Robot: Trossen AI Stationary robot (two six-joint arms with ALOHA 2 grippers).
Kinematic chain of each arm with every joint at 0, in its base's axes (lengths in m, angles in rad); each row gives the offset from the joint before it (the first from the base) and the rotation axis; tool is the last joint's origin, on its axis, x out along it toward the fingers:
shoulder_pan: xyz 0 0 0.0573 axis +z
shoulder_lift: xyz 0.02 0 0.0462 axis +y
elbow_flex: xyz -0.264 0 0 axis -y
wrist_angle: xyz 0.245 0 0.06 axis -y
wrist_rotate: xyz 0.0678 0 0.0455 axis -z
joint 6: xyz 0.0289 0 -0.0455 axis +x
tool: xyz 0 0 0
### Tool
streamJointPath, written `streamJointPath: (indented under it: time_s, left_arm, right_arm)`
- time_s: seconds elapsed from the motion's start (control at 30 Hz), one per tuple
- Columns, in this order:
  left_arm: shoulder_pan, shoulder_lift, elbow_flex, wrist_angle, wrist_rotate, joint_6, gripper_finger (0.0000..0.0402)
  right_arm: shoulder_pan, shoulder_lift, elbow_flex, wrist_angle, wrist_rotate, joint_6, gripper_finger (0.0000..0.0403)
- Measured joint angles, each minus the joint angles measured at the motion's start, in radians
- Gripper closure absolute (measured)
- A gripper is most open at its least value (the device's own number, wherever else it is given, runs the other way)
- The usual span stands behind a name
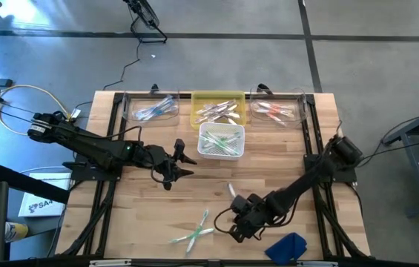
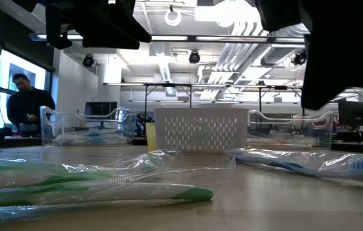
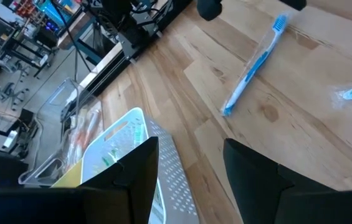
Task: Pick & Place Toothbrushes
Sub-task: Put the blue toothbrush into the left transparent bin
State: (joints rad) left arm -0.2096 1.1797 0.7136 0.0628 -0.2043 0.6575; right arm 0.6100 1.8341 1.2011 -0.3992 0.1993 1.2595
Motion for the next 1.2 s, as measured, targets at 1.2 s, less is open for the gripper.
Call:
streamJointPath:
  time_s: [1.2]
  left_arm:
    - [0.0, 0.0, 0.0, 0.002, 0.001, -0.009, 0.0226]
  right_arm:
    - [0.042, 0.114, 0.002, -0.178, 0.031, 0.152, 0.0399]
